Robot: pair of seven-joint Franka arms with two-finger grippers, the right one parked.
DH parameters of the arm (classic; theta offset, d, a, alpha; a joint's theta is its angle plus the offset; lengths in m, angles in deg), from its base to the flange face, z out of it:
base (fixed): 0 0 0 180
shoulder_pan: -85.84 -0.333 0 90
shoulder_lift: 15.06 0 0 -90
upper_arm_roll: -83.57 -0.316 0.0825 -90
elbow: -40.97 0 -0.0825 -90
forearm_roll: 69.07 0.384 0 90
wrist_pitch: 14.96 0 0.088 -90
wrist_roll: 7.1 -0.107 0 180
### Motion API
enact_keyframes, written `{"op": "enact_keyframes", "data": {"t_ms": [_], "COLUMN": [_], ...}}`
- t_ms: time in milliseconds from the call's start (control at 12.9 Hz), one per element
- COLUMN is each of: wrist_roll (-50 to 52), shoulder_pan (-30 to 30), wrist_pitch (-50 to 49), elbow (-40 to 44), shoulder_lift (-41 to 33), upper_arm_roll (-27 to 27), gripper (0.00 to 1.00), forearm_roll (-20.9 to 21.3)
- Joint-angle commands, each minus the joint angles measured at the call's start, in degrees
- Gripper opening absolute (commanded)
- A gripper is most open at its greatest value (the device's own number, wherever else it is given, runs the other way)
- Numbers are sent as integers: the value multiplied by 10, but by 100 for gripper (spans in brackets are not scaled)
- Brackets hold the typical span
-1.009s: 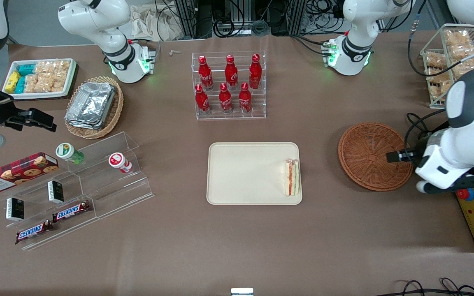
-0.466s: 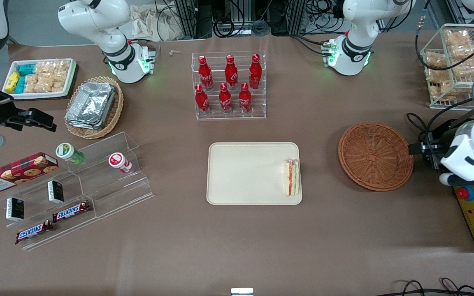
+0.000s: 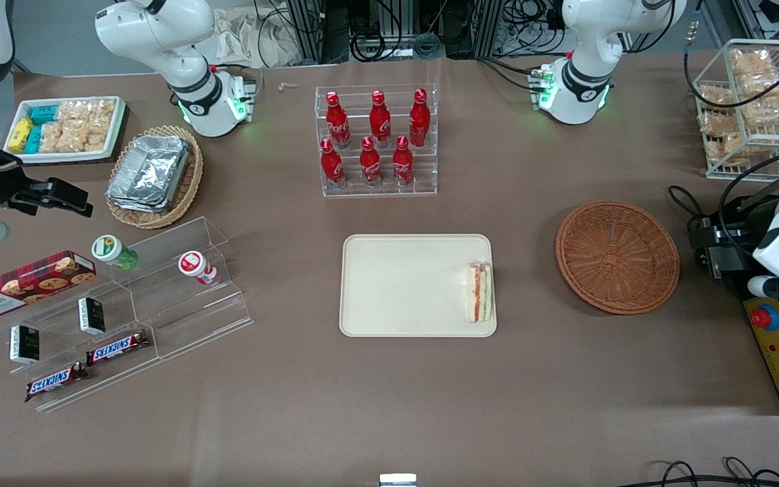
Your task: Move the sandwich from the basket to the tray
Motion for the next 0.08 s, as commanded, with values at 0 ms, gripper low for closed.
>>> {"op": "enact_keyframes", "data": {"t_ms": [0], "wrist_roll": [-4], "shoulder_pan": [10], "wrist_pitch": [-5], "elbow": [56], "shoulder_lift": [26], "upper_arm_roll": [-11], "gripper": [100], "forearm_roll": [-6]}}
